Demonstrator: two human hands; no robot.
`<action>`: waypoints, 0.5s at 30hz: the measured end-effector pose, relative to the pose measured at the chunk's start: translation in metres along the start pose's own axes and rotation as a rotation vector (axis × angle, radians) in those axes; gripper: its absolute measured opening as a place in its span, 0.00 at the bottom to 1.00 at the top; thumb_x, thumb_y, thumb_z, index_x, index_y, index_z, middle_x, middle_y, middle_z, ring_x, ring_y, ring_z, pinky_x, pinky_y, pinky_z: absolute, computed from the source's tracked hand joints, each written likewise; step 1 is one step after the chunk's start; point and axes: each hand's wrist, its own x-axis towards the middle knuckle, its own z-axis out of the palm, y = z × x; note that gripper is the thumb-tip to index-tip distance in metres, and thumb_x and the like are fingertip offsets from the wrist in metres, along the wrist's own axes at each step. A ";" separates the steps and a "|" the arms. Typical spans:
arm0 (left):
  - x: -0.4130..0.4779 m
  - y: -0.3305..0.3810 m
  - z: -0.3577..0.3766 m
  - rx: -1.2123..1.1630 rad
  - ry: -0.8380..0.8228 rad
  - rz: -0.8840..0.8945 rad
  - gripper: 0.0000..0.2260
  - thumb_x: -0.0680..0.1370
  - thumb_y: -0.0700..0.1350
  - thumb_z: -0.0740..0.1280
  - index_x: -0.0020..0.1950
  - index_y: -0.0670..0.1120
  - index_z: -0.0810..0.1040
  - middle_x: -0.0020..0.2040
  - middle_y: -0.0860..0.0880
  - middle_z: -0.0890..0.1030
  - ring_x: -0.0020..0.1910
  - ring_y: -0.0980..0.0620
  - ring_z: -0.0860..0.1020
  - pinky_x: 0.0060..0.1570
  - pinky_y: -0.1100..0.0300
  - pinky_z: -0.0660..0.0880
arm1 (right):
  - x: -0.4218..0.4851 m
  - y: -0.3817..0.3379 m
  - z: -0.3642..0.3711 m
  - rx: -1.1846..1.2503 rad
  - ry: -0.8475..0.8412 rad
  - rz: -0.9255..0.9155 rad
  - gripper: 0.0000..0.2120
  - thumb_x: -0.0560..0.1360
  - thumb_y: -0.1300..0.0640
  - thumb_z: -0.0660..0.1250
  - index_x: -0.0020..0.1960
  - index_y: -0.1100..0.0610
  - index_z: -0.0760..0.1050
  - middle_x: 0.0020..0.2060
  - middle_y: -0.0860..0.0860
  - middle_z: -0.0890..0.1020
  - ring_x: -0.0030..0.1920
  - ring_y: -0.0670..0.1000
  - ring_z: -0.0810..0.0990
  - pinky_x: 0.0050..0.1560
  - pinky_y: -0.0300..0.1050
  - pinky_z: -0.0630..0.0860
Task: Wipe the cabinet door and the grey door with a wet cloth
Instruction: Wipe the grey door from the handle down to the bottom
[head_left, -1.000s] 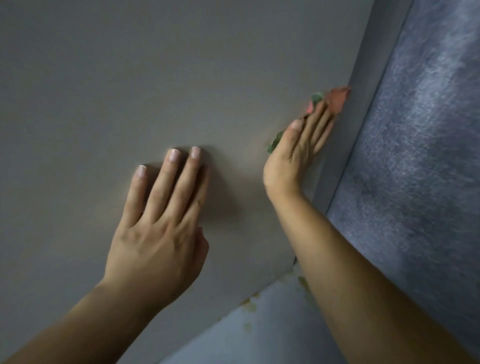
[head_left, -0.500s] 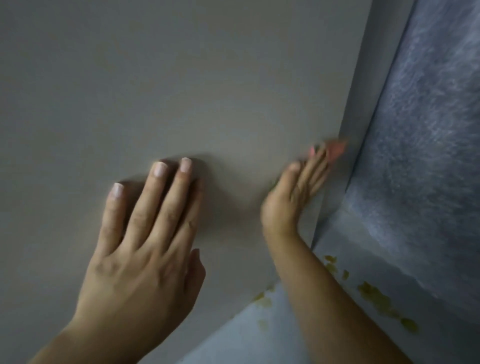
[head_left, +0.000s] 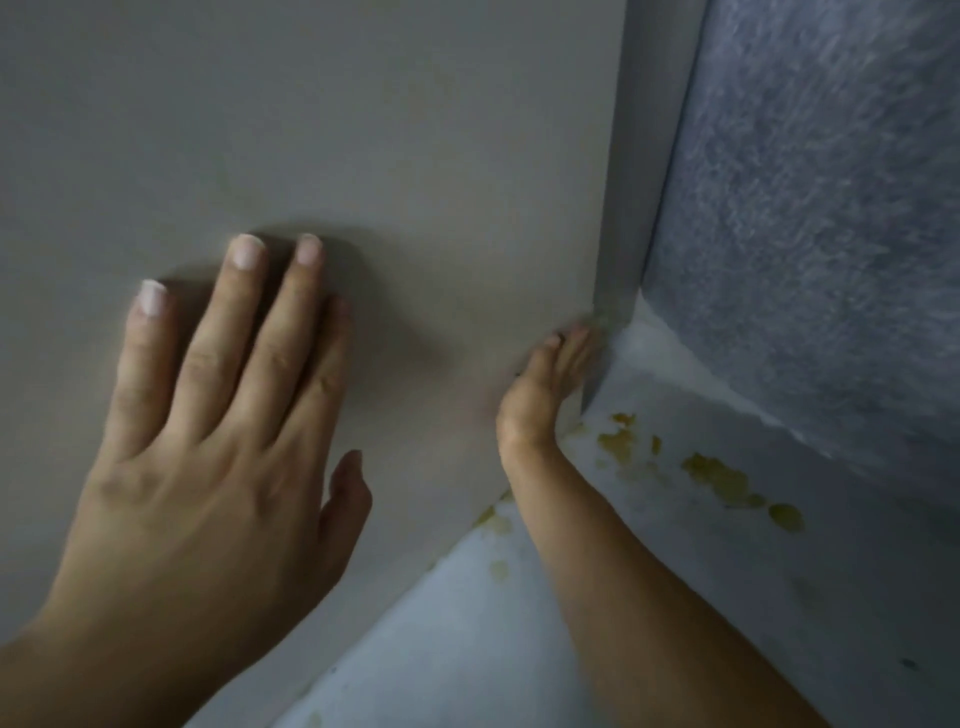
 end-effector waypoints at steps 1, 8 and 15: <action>0.000 0.000 0.003 -0.018 -0.006 -0.002 0.33 0.77 0.49 0.59 0.78 0.33 0.62 0.83 0.38 0.52 0.83 0.37 0.46 0.72 0.26 0.58 | -0.002 -0.010 0.003 0.005 -0.025 -0.136 0.34 0.82 0.44 0.47 0.81 0.62 0.45 0.79 0.47 0.45 0.82 0.51 0.43 0.79 0.42 0.37; -0.003 -0.002 0.014 -0.066 -0.049 0.019 0.33 0.78 0.50 0.56 0.80 0.35 0.59 0.84 0.40 0.48 0.83 0.37 0.45 0.74 0.27 0.56 | 0.005 0.060 -0.003 0.030 0.036 0.058 0.29 0.85 0.51 0.51 0.80 0.65 0.49 0.81 0.58 0.48 0.82 0.53 0.47 0.81 0.48 0.43; -0.003 -0.008 0.016 -0.072 -0.039 0.046 0.33 0.78 0.49 0.57 0.81 0.36 0.59 0.84 0.42 0.49 0.83 0.38 0.46 0.73 0.28 0.57 | 0.013 0.117 -0.014 0.069 0.139 0.281 0.23 0.87 0.61 0.50 0.78 0.72 0.54 0.80 0.65 0.49 0.81 0.59 0.50 0.79 0.44 0.47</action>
